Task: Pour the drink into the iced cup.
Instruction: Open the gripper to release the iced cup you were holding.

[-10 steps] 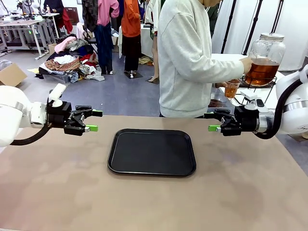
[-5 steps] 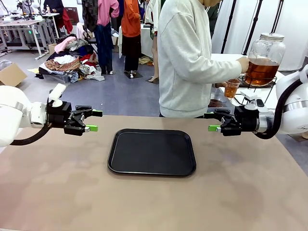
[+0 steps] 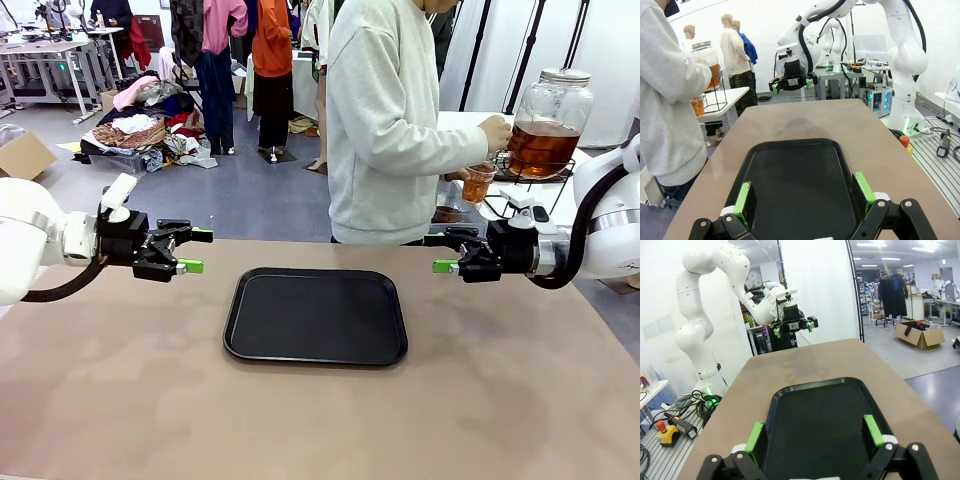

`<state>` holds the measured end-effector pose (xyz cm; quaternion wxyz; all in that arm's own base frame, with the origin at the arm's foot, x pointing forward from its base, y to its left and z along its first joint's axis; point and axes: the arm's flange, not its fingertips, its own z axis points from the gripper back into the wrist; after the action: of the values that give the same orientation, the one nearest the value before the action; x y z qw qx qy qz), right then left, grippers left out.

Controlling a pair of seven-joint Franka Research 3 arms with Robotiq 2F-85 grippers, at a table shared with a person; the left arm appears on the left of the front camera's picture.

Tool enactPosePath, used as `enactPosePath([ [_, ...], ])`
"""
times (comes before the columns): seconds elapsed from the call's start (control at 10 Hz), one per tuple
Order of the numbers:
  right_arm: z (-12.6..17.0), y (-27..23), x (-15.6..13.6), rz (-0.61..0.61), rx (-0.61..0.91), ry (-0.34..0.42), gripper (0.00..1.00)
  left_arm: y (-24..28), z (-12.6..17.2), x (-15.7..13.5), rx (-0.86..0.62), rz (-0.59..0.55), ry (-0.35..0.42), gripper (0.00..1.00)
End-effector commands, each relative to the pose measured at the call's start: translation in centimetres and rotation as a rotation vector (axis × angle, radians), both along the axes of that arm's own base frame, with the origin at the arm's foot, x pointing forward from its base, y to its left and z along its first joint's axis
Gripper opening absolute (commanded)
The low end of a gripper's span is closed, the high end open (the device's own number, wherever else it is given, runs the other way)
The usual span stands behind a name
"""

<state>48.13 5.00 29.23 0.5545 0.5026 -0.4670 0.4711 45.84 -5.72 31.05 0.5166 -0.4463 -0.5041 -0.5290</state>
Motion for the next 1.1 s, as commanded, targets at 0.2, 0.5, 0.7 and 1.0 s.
enactPosePath([
  [0.2, 0.18, 0.01, 0.02, 0.0, 0.0, 0.001, 1.0, -0.06, 0.05, -0.04, 0.0, -0.002, -0.005, 1.0],
  [0.5, 0.18, 0.01, 0.02, 0.0, 0.0, 0.001, 1.0, -0.06, 0.05, -0.04, 0.0, -0.002, -0.005, 1.0],
  [0.7, 0.18, 0.01, 0.02, 0.0, 0.0, 0.001, 1.0, -0.06, 0.05, -0.04, 0.0, -0.002, -0.005, 1.0],
  [1.0, 0.18, 0.01, 0.02, 0.0, 0.0, 0.001, 1.0, -0.06, 0.05, -0.04, 0.0, -0.002, -0.005, 1.0],
])
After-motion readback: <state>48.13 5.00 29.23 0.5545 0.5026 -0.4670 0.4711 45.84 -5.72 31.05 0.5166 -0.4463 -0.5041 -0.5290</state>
